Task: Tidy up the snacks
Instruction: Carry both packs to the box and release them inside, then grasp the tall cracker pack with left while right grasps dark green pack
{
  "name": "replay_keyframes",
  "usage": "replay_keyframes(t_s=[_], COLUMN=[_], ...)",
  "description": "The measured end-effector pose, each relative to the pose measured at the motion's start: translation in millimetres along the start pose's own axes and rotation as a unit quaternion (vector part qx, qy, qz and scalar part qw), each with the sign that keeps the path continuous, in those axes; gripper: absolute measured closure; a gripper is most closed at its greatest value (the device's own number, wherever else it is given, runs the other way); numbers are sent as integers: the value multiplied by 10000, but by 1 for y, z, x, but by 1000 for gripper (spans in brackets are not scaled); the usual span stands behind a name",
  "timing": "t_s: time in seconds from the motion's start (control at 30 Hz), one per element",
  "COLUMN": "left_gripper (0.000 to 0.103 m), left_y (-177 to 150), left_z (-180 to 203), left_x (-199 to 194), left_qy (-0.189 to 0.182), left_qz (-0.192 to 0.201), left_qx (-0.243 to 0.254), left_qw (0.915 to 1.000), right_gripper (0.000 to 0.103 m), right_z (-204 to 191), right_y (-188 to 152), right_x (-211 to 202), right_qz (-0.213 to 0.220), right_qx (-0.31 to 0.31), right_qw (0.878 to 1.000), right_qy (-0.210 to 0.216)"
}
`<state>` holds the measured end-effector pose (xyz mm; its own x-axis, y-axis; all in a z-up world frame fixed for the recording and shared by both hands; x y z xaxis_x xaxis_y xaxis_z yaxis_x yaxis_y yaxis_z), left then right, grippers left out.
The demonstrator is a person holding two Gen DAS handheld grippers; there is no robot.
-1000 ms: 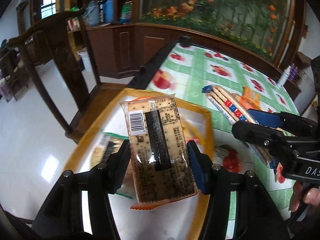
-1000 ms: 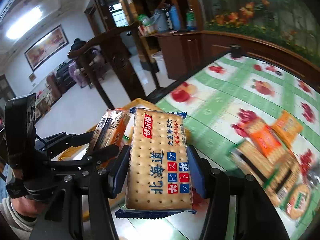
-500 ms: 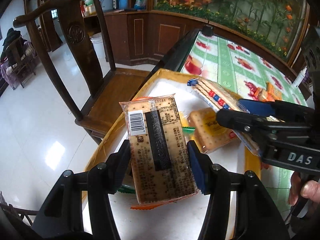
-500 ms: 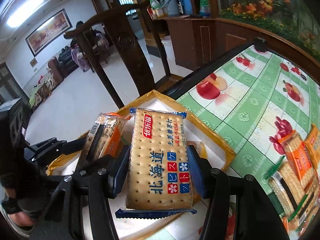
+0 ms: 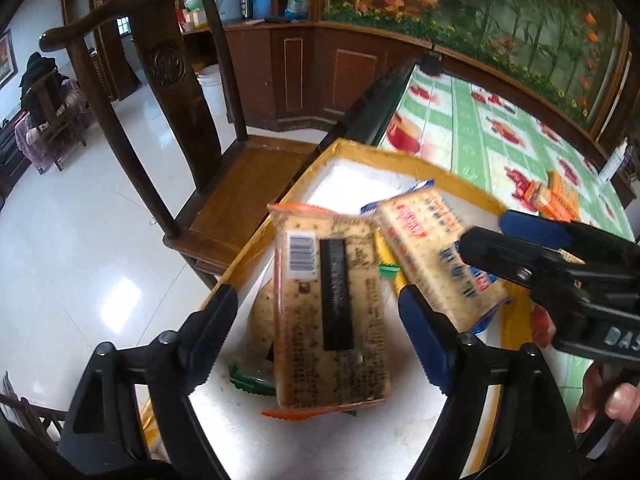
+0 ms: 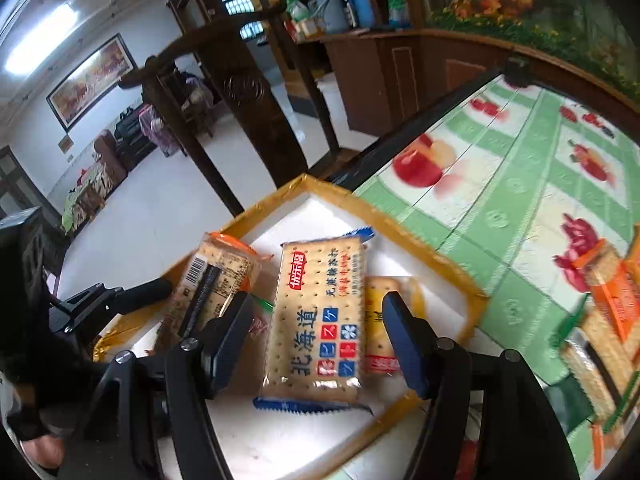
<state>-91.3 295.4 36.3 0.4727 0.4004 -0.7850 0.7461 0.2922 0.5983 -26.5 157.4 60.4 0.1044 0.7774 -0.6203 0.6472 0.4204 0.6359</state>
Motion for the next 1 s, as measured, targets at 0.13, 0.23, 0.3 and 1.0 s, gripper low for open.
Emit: replay_keyframes(t_s=[0.13, 0.23, 0.3, 1.0], left_gripper=[18, 17, 17, 16], left_y=[4, 6, 7, 10], left_z=[13, 28, 41, 218], left_x=[-18, -31, -40, -60], left_qy=[-62, -148, -241, -1171], left_qz=[210, 376, 456, 169], left_qx=[47, 132, 186, 1059], left_qw=[9997, 9991, 9985, 9873], right_gripper=[31, 29, 23, 22], right_z=[0, 6, 12, 128], right_y=[-6, -13, -19, -120], right_x=[-26, -46, -59, -215], right_qz=[184, 342, 442, 1132], right_qx=[-124, -172, -182, 1188], right_qw=[9993, 9972, 9950, 9676], right_qy=[-305, -640, -875, -1918])
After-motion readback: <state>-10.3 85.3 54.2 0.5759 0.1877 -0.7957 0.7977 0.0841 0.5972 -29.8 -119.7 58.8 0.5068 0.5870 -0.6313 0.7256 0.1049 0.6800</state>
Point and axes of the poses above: each gripper's, at about its wrist camera, not at the fingertips, and x roughly the way its jaws point, z to its right, y to its top, the point moved 3 cm from there along x, roughly the way its jaws point, and after that the axes turned 15 degrees about y, right-handed, at the moved point
